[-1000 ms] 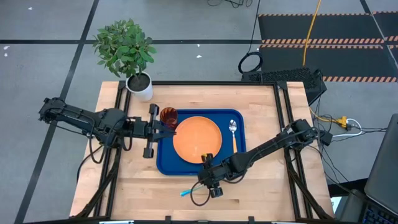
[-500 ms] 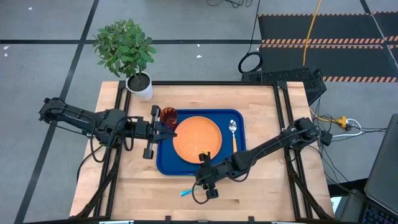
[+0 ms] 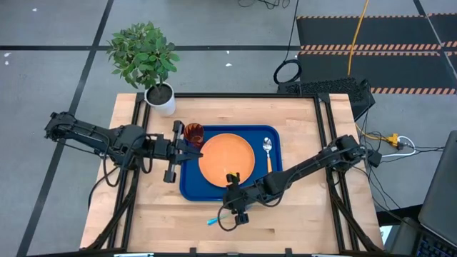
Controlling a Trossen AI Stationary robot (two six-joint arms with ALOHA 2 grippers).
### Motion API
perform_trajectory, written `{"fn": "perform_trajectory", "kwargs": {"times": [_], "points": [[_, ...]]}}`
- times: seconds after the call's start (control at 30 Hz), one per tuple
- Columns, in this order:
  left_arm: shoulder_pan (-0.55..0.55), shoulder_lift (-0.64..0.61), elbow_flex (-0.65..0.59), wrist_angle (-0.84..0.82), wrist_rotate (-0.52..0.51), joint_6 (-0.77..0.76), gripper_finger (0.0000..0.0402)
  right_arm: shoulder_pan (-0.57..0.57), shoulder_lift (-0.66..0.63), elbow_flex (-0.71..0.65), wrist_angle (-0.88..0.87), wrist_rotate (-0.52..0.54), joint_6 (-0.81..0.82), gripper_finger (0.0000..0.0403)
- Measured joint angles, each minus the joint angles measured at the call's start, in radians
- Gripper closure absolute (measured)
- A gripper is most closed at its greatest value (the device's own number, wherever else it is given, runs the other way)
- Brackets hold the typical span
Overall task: Pick and place plate/cup/fork/spoon on tray
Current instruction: Put the fork on the serving tray to the right of the plate
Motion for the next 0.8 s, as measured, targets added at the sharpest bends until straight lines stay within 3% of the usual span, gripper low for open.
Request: {"fn": "perform_trajectory", "kwargs": {"times": [0.33, 0.8], "points": [[0.000, 0.000, 0.000, -0.002, 0.001, -0.021, 0.0382, 0.035, 0.000, 0.000, -0.126, 0.053, 0.060, 0.0234], [0.000, 0.000, 0.000, -0.002, 0.002, -0.026, 0.0382, 0.106, 0.000, -0.042, -0.123, 0.049, 0.129, 0.0234]]}}
